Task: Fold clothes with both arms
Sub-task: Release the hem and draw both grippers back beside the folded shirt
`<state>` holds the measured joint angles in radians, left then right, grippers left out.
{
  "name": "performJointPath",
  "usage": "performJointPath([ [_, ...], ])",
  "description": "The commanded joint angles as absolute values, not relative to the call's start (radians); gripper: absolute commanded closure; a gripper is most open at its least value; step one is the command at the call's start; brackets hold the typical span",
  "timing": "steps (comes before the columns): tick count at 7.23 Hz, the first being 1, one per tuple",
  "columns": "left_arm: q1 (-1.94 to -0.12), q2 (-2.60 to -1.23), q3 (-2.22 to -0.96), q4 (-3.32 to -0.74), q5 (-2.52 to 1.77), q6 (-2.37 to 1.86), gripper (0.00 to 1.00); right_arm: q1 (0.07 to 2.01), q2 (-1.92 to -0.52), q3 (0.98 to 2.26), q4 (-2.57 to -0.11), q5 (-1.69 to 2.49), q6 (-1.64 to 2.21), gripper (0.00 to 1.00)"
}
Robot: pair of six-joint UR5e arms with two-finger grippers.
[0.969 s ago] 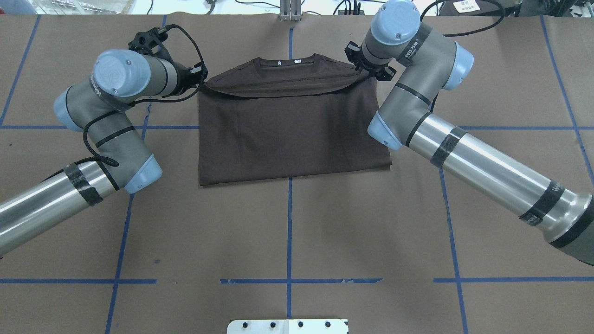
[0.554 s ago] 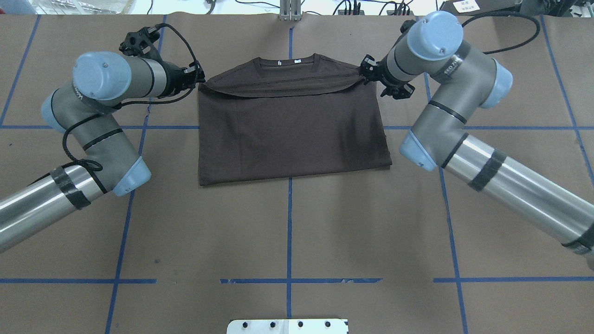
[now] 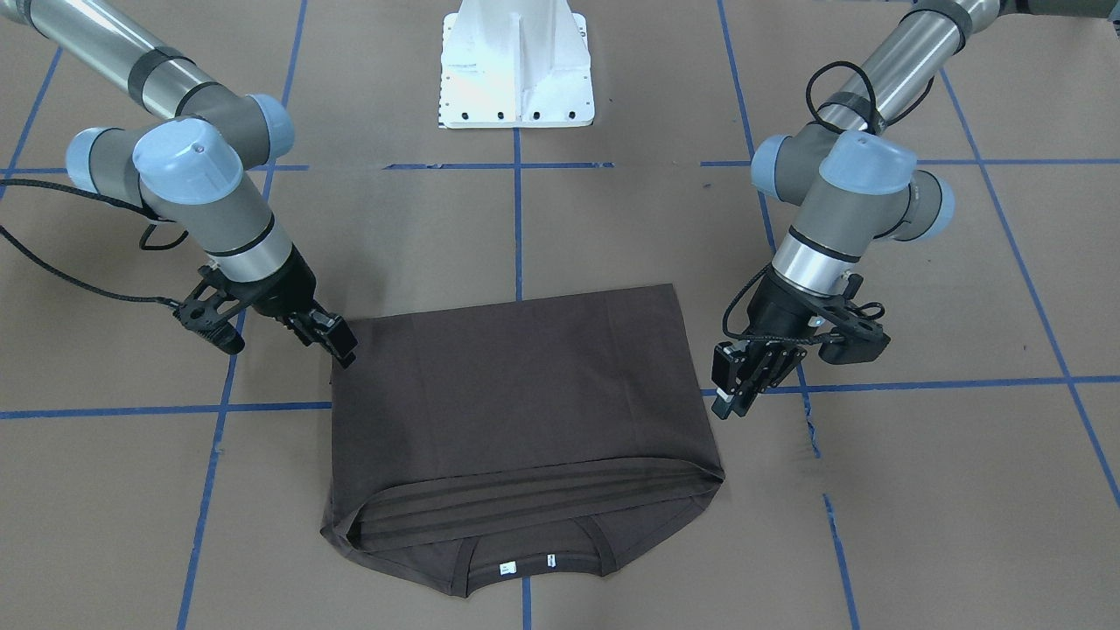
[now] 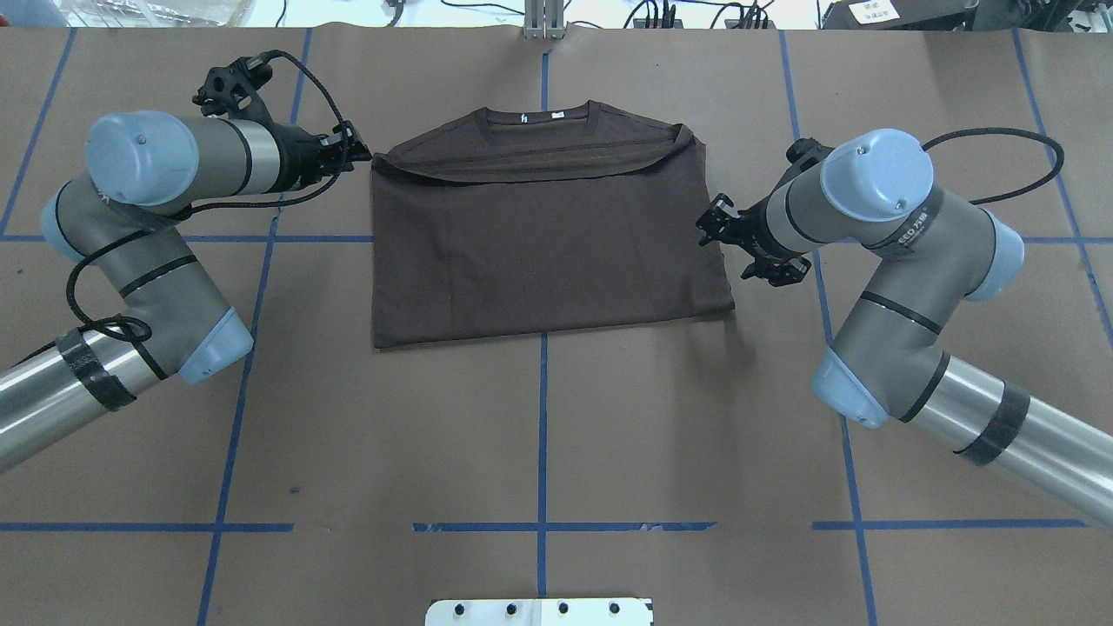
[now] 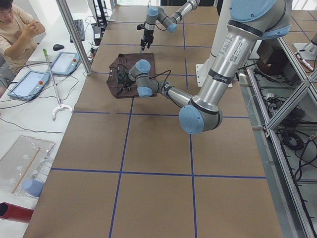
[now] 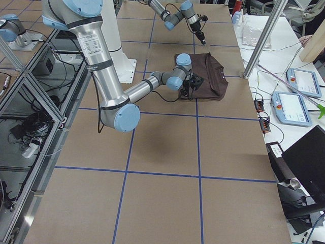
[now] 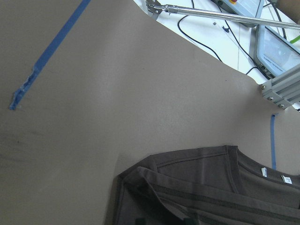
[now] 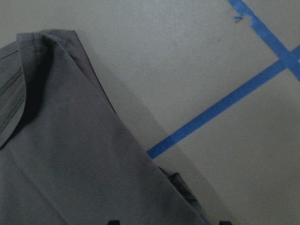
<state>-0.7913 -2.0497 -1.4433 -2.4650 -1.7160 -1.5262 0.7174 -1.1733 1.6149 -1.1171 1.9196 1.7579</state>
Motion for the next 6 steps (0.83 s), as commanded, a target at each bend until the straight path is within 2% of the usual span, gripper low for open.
performJointPath([
  [1, -0.788, -2.048, -1.454, -2.467, -1.715, -1.525, 0.62, 0.701, -1.195, 1.627, -1.118, 1.916, 1.776, 0.23],
  [4, -0.787, -2.054, -1.463, -2.467, -1.717, -1.528, 0.62, 0.660, -1.206, 1.617, -1.118, 1.916, 1.776, 0.24],
  [5, -0.787, -2.052, -1.463, -2.467, -1.717, -1.529, 0.61, 0.658, -1.206, 1.618, -1.121, 1.917, 1.776, 0.27],
  [6, -0.787, -2.057, -1.465, -2.468, -1.717, -1.531, 0.61, 0.658, -1.207, 1.615, -1.124, 1.917, 1.776, 0.41],
])
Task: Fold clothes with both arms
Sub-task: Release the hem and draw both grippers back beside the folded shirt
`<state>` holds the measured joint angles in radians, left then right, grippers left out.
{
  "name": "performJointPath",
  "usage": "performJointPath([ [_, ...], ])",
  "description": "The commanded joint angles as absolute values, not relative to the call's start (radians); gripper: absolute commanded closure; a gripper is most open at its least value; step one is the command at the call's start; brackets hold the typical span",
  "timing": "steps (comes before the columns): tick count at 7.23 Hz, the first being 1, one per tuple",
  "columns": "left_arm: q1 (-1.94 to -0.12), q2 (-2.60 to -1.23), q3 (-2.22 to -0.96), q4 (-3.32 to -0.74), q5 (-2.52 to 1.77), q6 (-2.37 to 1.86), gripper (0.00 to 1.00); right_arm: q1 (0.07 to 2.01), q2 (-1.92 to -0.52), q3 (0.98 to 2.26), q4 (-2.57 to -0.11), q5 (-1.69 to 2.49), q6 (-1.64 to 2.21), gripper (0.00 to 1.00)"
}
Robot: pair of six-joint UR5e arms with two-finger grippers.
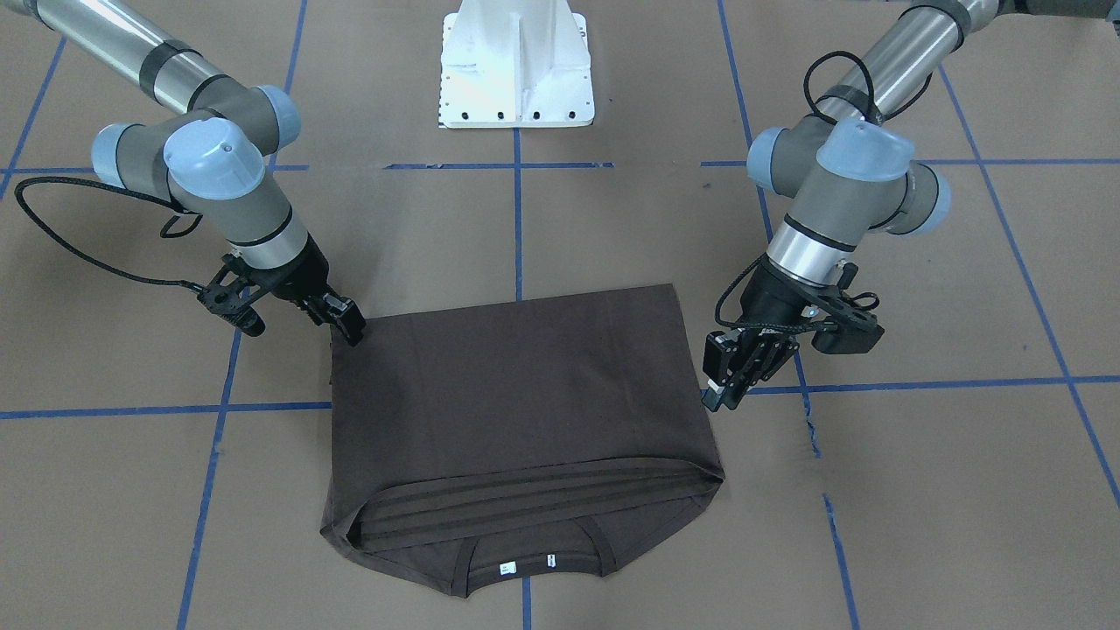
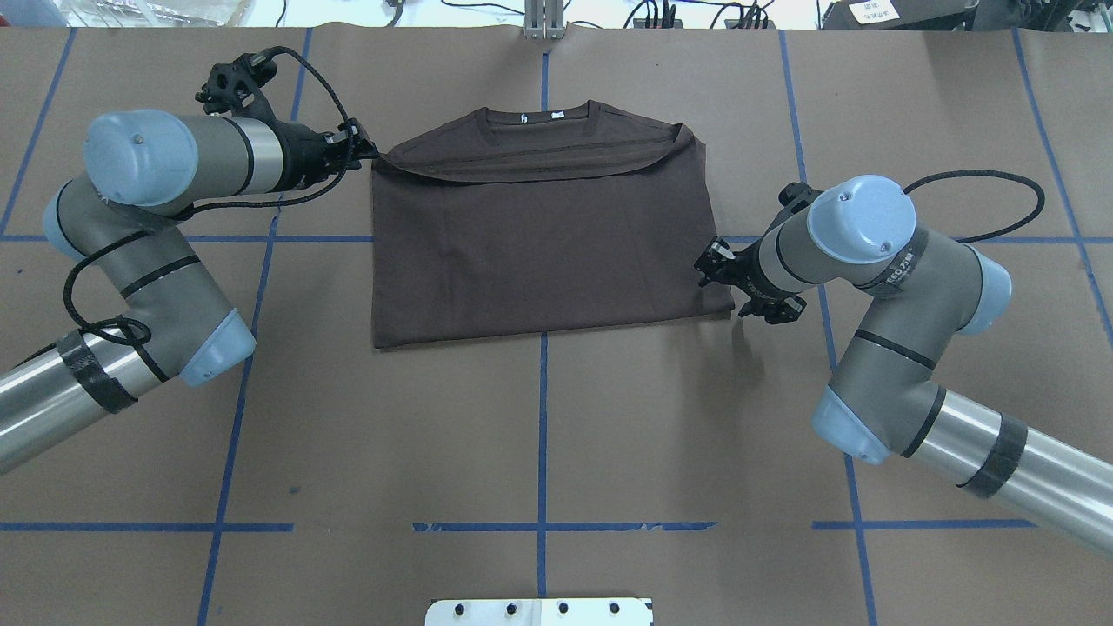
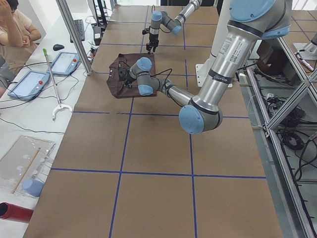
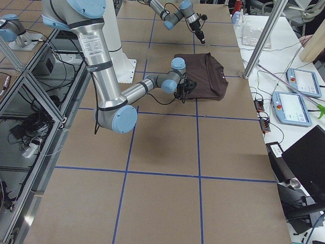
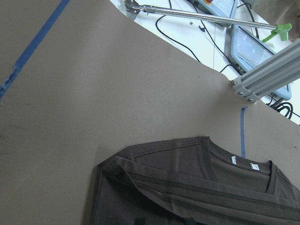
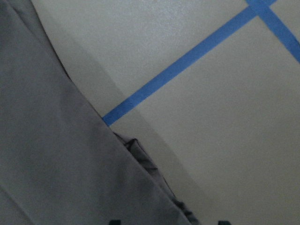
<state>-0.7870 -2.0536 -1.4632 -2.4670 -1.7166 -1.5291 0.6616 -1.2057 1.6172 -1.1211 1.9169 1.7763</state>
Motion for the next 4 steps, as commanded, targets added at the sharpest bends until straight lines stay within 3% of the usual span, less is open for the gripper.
performJointPath([
  [1, -0.787, -2.054, -1.465, -2.467, -1.715, -1.529, 0.61, 0.660, -1.207, 1.618, -1.126, 1.922, 1.776, 0.92],
  [2, -0.787, -2.054, -1.465, -2.467, -1.715, -1.531, 0.61, 0.657, -1.207, 1.614, -1.124, 1.918, 1.776, 1.00],
  [4, -0.787, -2.054, -1.465, -2.465, -1.715, -1.535, 0.61, 0.660, -1.219, 1.631, -1.123, 1.927, 1.775, 1.00],
])
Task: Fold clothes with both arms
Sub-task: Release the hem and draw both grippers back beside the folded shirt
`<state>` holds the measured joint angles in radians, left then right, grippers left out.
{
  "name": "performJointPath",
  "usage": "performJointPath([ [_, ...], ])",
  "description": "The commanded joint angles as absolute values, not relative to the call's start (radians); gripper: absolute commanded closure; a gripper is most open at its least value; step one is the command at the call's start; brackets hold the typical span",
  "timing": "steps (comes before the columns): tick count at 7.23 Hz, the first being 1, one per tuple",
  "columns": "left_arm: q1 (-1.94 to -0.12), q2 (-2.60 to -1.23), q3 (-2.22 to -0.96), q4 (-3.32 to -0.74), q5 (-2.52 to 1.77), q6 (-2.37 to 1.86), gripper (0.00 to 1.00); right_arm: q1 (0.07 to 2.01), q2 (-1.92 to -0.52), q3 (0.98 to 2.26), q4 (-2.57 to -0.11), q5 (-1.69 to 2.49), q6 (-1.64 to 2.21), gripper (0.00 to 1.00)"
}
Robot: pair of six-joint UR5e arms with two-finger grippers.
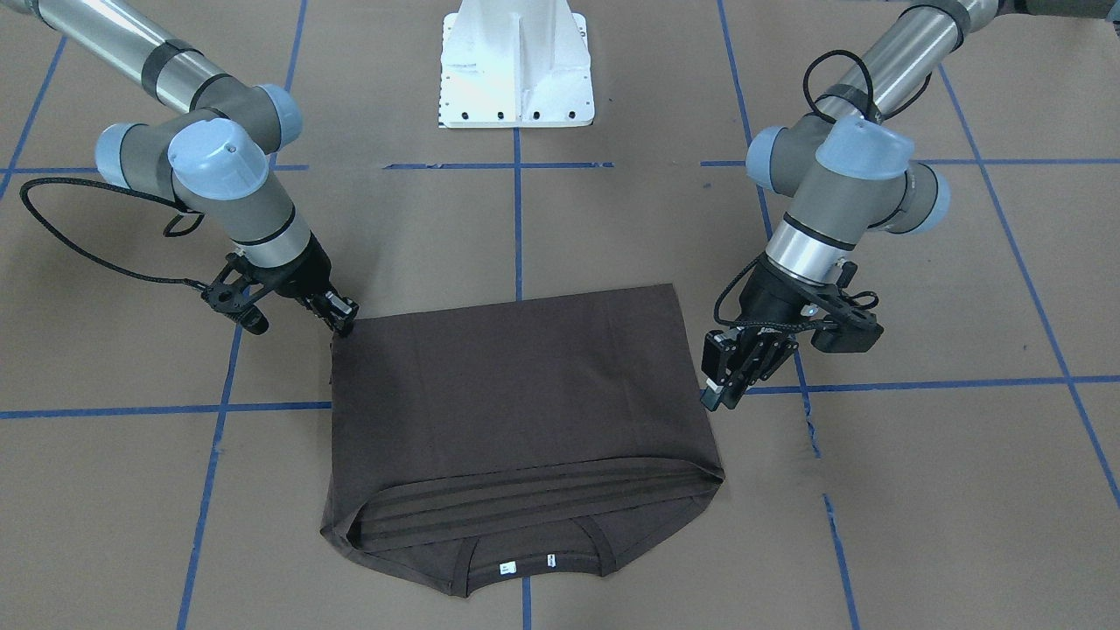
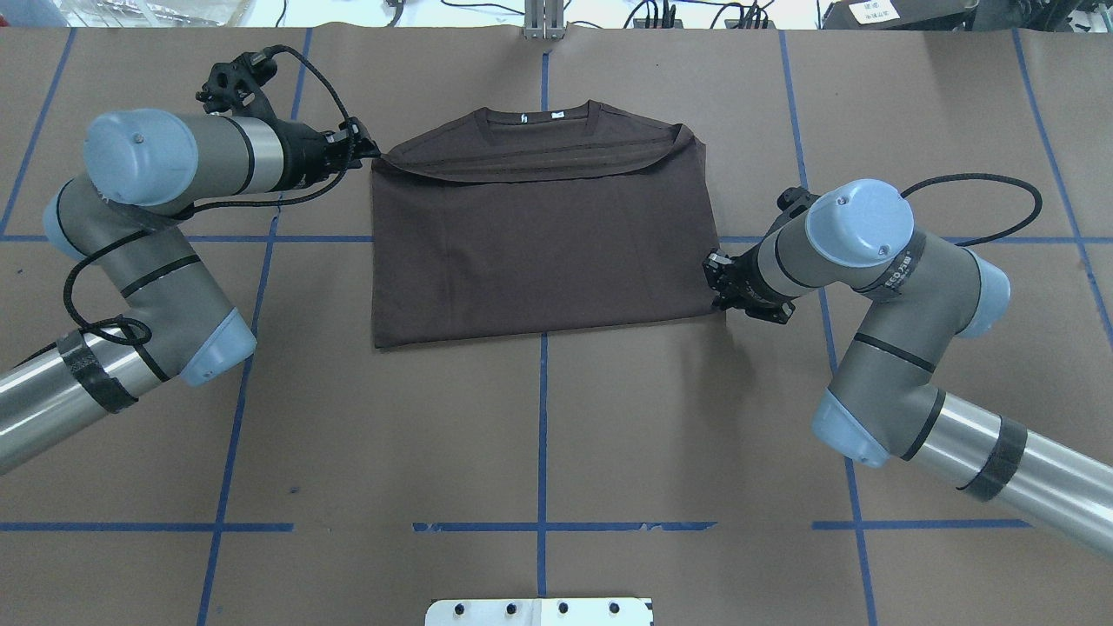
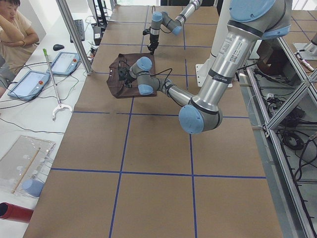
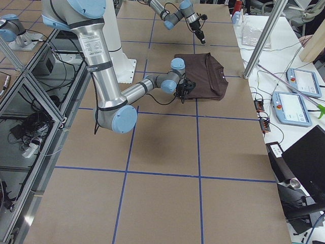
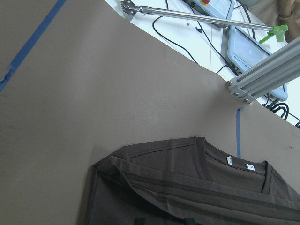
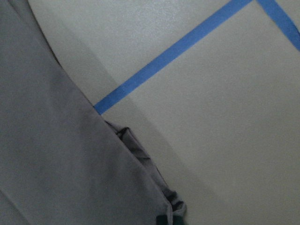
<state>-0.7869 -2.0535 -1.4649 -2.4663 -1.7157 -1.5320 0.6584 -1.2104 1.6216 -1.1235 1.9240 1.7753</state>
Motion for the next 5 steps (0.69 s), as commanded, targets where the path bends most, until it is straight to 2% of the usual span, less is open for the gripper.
performJointPath([
  [1, -0.787, -2.057, -1.465, -2.467, -1.715, -1.540, 0.61, 0.661, -1.241, 1.676, -1.118, 1.931, 1.776, 1.00],
  [3, -0.788, -2.045, -1.506, -2.465, -1.717, -1.549, 0.60, 0.629, -1.459, 1.987, -1.129, 2.038, 1.788, 1.00],
  [4, -0.785, -2.045, -1.511, -2.467, -1.718, -1.540, 0.62, 0.558, -1.532, 2.100, -1.127, 2.083, 1.849, 1.00],
  [5, -0.782, -2.046, -1.517, -2.467, -1.721, -1.539, 0.63, 0.435, -1.537, 2.155, -1.129, 2.088, 1.888, 1.00],
])
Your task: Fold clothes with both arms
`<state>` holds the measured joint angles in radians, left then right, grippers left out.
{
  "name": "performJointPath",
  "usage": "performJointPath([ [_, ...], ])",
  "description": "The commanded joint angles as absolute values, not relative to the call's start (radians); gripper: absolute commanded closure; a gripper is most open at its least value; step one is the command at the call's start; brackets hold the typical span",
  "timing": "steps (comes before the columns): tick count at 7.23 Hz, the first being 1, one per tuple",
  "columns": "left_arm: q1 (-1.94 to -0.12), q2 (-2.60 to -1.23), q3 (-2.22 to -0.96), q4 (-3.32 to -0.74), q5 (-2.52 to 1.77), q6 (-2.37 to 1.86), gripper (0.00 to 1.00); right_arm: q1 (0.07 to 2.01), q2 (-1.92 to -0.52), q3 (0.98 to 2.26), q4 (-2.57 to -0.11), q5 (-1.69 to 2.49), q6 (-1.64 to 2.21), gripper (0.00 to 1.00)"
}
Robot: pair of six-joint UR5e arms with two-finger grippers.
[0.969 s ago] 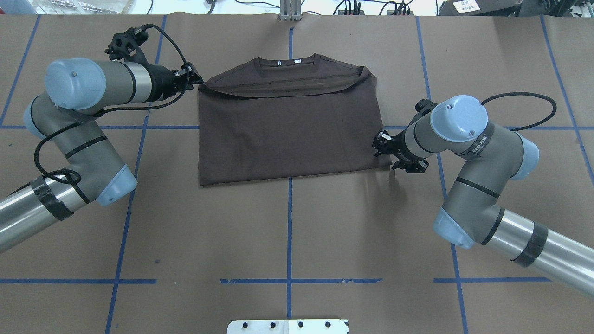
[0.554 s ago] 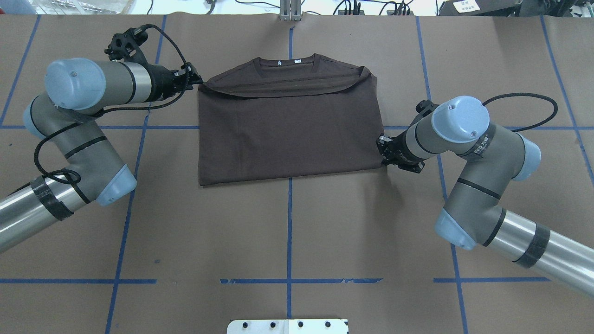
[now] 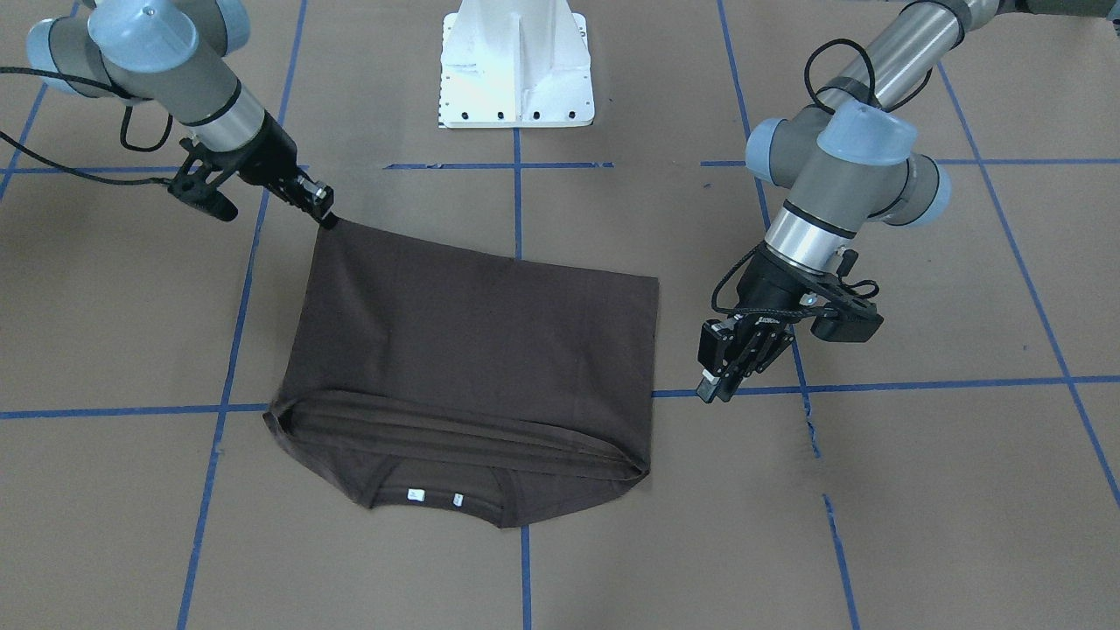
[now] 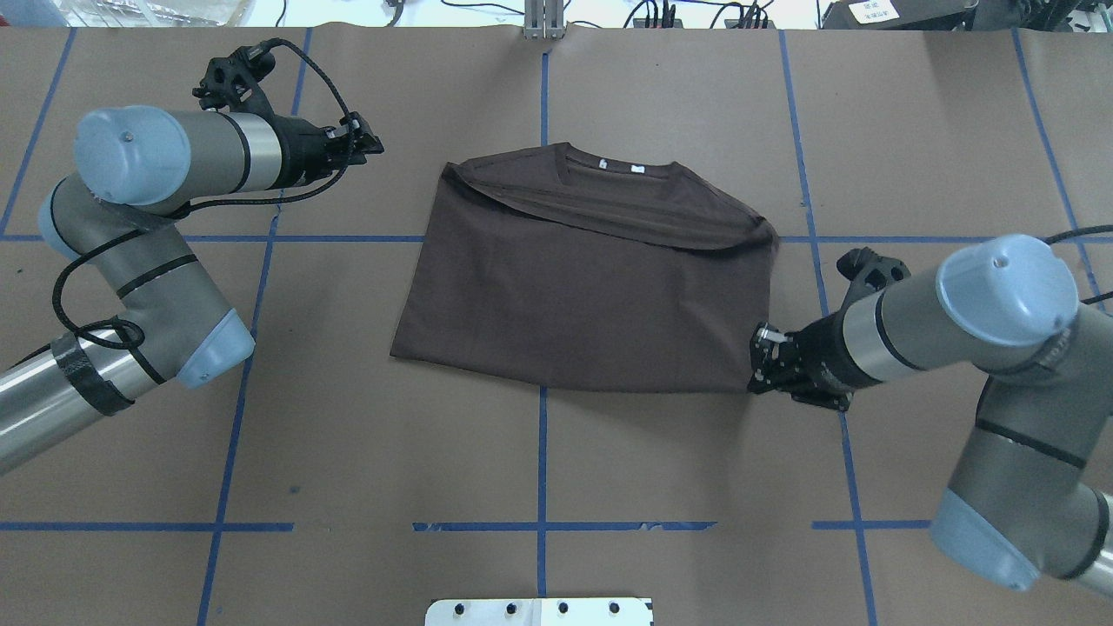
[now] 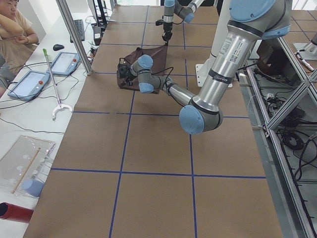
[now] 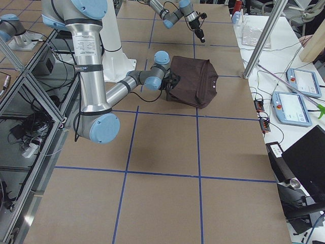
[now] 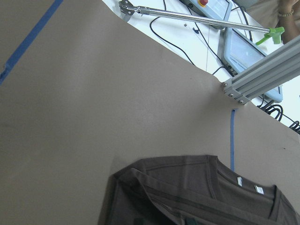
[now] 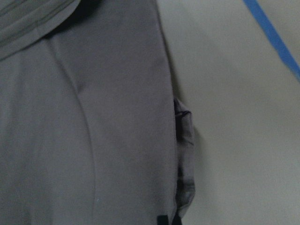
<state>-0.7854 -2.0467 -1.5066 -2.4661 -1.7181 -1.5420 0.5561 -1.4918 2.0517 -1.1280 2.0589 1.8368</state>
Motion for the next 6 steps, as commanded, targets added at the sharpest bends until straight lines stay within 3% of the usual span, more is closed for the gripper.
performJointPath([
  [1, -0.779, -2.048, -1.514, -2.467, -1.720, -1.540, 0.63, 0.337, -1.560, 2.173, -1.129, 2.106, 1.887, 1.00],
  [3, -0.720, -2.057, -1.522, -2.461, -1.723, -1.549, 0.63, 0.230, -1.603, 2.186, -1.123, 2.115, 1.882, 1.00],
  [4, -0.674, -2.049, -1.570, -2.439, -1.771, -1.593, 0.36, 0.206, -1.601, 2.186, -1.123, 2.114, 1.879, 0.81],
  [5, -0.658, -2.011, -1.607, -2.425, -1.845, -1.629, 0.35, 0.204, -1.600, 2.195, -1.124, 2.099, 1.881, 0.01],
  [6, -0.600, -1.962, -1.699, -2.364, -1.865, -1.697, 0.35, 0.240, -1.601, 2.216, -1.129, 2.088, 1.879, 0.00],
])
